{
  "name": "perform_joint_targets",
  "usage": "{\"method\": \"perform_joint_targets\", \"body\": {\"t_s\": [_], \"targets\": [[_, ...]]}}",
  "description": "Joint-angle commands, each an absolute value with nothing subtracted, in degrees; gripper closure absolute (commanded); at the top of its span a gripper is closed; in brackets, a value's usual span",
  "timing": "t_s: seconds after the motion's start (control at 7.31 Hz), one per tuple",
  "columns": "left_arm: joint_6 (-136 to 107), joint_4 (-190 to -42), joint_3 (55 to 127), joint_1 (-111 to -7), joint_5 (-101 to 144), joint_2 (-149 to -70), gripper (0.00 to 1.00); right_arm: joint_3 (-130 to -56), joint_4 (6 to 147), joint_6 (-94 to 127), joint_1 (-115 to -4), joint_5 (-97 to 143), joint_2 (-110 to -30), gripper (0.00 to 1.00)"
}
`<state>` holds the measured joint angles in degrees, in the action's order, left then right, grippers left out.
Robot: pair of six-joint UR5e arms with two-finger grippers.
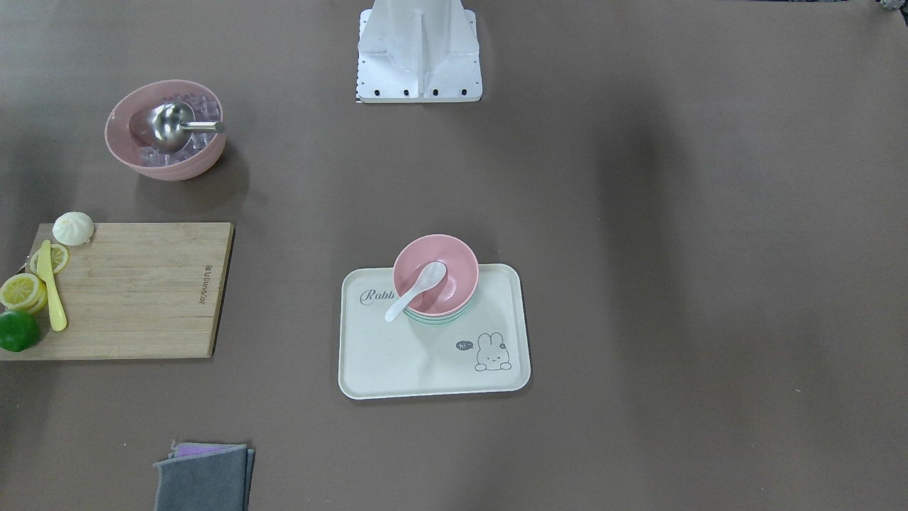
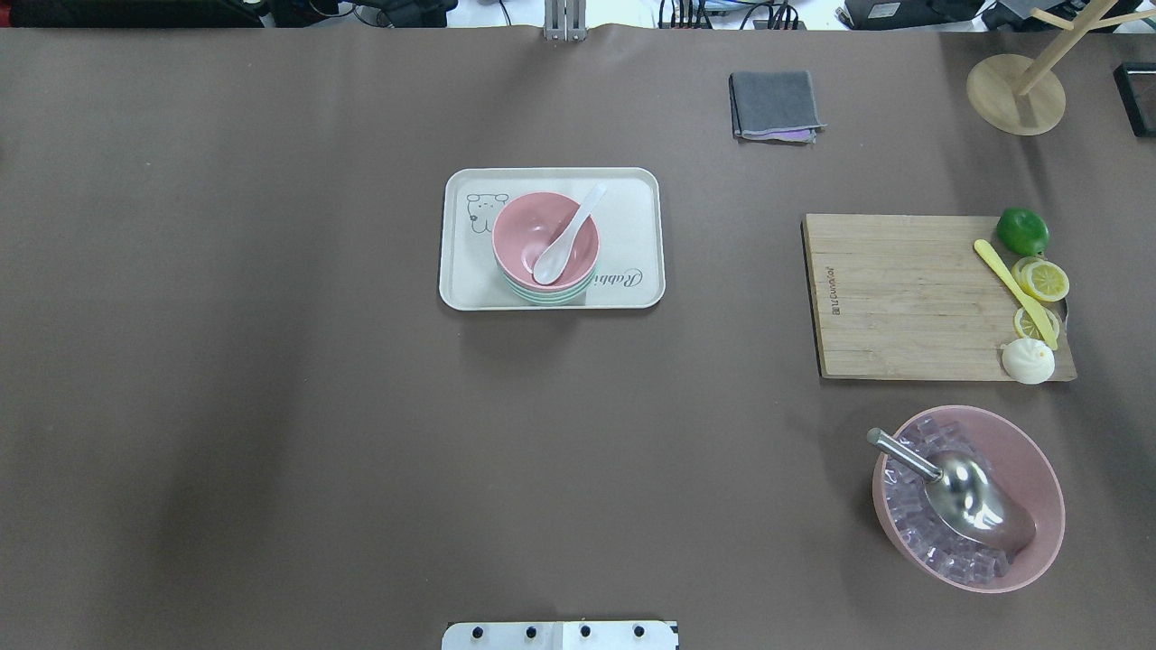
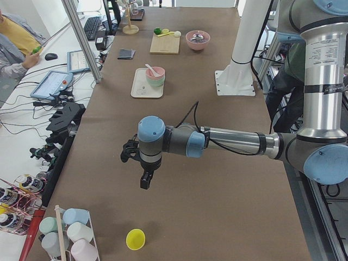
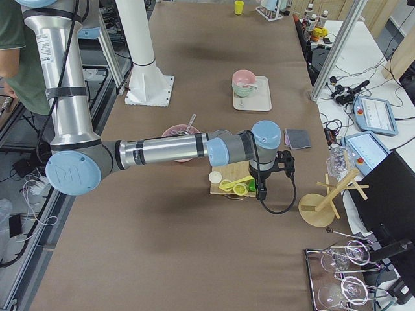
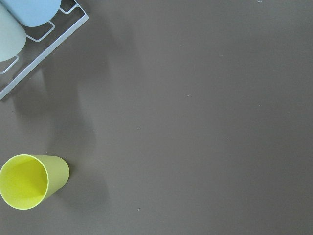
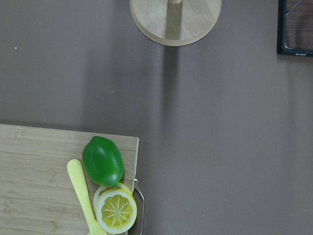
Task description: Stack pink bowl on green and place spoon
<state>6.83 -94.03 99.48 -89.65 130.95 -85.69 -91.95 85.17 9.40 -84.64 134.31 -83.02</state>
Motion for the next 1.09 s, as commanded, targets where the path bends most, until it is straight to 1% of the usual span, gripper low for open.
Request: {"method": "perform_joint_targets", "body": {"t_s": [0.0,0.96], "targets": [[6.77,-93.96,99.40,-89.56,130.96,-85.69,0.02,-92.02,85.17,9.58,-84.64,134.38,-83.06,0.00],[6.77,-95.18,99.49,-89.47,130.96,-85.78,0.02,-92.02,85.08,9.93,-84.55,134.30,-82.88,0.00]]}}
